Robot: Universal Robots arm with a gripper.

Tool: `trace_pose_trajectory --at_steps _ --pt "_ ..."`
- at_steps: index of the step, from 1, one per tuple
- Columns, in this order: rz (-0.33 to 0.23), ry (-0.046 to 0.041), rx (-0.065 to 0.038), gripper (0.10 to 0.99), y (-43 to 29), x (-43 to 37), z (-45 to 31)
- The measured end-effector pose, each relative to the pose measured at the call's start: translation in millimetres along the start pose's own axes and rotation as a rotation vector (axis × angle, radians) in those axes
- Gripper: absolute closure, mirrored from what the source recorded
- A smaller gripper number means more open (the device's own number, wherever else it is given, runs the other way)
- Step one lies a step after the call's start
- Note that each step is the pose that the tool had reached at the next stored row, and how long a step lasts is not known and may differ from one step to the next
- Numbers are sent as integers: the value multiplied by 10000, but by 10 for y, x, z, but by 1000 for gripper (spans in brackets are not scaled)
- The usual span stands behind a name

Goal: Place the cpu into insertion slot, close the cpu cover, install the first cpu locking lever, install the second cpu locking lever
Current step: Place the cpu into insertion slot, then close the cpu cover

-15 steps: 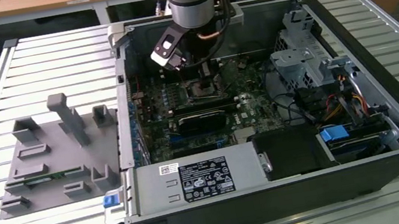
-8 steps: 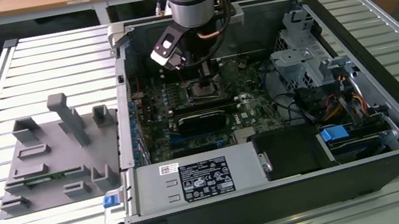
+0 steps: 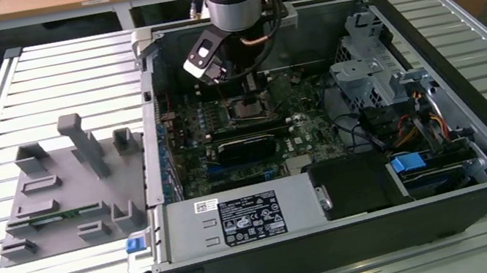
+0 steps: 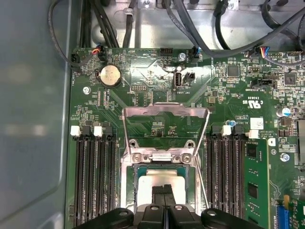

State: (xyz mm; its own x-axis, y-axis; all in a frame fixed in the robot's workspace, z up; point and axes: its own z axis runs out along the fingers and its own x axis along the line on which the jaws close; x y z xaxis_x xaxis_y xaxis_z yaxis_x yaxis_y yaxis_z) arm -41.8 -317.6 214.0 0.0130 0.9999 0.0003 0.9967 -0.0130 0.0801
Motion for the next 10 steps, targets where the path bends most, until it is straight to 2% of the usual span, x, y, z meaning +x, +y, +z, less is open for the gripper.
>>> trace_pose_trajectory --at_steps 10 --pt "0 1 0 980 4 0 -46"
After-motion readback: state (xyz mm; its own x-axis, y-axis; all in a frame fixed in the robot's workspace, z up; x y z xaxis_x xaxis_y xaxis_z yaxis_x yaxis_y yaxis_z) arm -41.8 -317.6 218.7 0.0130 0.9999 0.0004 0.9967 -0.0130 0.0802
